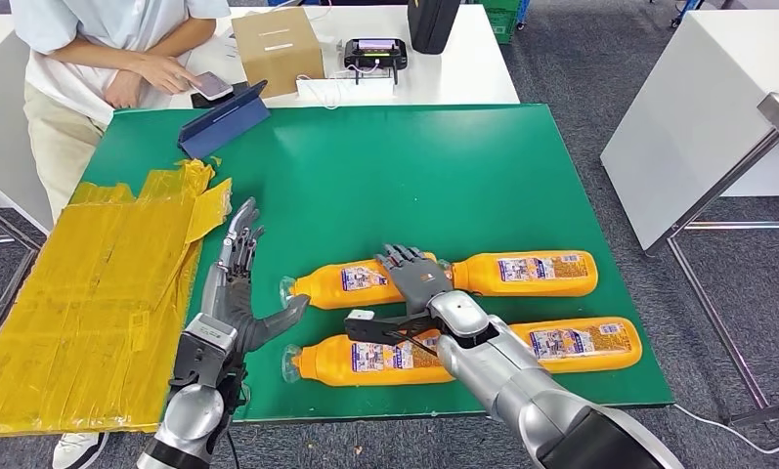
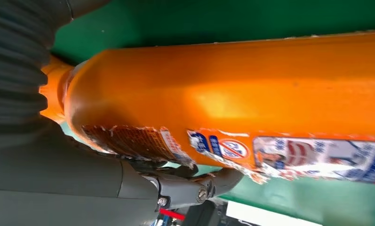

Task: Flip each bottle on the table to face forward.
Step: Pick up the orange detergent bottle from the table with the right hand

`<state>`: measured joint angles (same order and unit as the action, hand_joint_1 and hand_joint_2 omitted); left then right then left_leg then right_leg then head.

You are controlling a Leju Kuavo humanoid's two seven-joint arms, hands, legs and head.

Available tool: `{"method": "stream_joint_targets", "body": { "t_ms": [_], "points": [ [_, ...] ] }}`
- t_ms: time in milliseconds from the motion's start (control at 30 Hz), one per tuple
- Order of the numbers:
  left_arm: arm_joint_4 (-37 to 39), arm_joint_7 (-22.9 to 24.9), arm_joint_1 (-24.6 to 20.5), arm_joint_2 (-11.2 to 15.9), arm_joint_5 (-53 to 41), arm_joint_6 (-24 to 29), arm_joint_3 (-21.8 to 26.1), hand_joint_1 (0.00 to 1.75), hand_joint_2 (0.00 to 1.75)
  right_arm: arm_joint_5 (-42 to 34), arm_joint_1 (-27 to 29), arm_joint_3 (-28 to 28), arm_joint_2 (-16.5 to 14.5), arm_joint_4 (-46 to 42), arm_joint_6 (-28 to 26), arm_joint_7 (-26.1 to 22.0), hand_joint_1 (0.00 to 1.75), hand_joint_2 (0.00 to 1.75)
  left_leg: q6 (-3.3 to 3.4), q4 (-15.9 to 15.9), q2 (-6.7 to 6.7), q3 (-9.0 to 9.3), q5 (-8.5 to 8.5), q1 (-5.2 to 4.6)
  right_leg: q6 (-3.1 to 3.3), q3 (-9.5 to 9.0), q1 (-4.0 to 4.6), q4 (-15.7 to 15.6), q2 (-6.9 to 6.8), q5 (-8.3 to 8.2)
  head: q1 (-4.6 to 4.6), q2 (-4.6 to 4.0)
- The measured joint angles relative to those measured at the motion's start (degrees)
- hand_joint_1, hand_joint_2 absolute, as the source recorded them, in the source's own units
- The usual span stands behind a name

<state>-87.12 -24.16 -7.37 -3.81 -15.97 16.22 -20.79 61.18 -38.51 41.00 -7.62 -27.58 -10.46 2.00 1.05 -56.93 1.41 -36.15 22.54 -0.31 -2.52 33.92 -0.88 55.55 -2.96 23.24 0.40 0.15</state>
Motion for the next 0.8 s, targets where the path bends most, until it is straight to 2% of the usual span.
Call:
{"method": "stream_joint_targets", "body": {
  "t_ms": [400,433,533,567,667,800],
  "points": [
    [0.0,-0.4,-0.4,-0.2,-0.2,-0.1,-1.3,0.0,1.75,0.8,-1.3,0.0,-0.1,2.7,1.7,1.5,0.02,1.75,0.0,0.0,0.0,0.09,0.0,0.0,0.0,-0.08,-0.01,0.0,0.0,0.0,0.0,0.0],
    [0.0,-0.5,-0.4,-0.2,-0.2,-0.2,-1.4,0.0,1.75,1.0,-1.5,0.0,-0.1,2.9,2.1,1.9,0.13,1.75,0.0,0.0,0.0,0.12,0.0,0.0,0.0,-0.09,-0.01,0.0,0.0,0.0,0.0,0.0],
    [-0.1,-0.7,-0.4,-0.2,-0.3,-0.2,-2.0,0.0,1.75,1.9,-1.8,0.0,-0.1,3.6,2.8,3.0,1.19,1.75,0.0,0.0,-0.01,0.17,0.0,0.0,0.0,-0.15,-0.01,0.0,0.0,0.0,0.0,0.0],
    [-0.1,-0.7,-0.4,-0.2,-0.3,-0.1,-2.2,0.0,1.75,2.3,-1.9,0.0,0.0,3.8,2.8,3.3,1.5,1.75,0.0,0.0,-0.01,0.19,0.0,0.0,0.0,-0.16,-0.01,0.0,0.0,0.0,0.0,0.0],
    [-0.2,-0.7,-0.4,-0.2,-0.3,-0.1,-2.6,0.0,1.75,3.1,-1.9,0.0,0.1,4.4,2.4,3.9,1.7,1.75,0.0,0.0,-0.01,0.22,-0.01,0.0,0.0,-0.2,-0.01,0.0,0.0,0.0,0.0,0.0],
    [-0.2,-0.7,-0.4,-0.2,-0.1,-0.2,-2.8,0.0,1.75,3.5,-2.0,0.0,0.2,4.9,1.7,4.1,1.74,1.75,0.01,0.0,-0.01,0.27,-0.01,0.0,0.0,-0.25,-0.02,0.0,0.0,0.0,0.01,0.0]
  ]
}}
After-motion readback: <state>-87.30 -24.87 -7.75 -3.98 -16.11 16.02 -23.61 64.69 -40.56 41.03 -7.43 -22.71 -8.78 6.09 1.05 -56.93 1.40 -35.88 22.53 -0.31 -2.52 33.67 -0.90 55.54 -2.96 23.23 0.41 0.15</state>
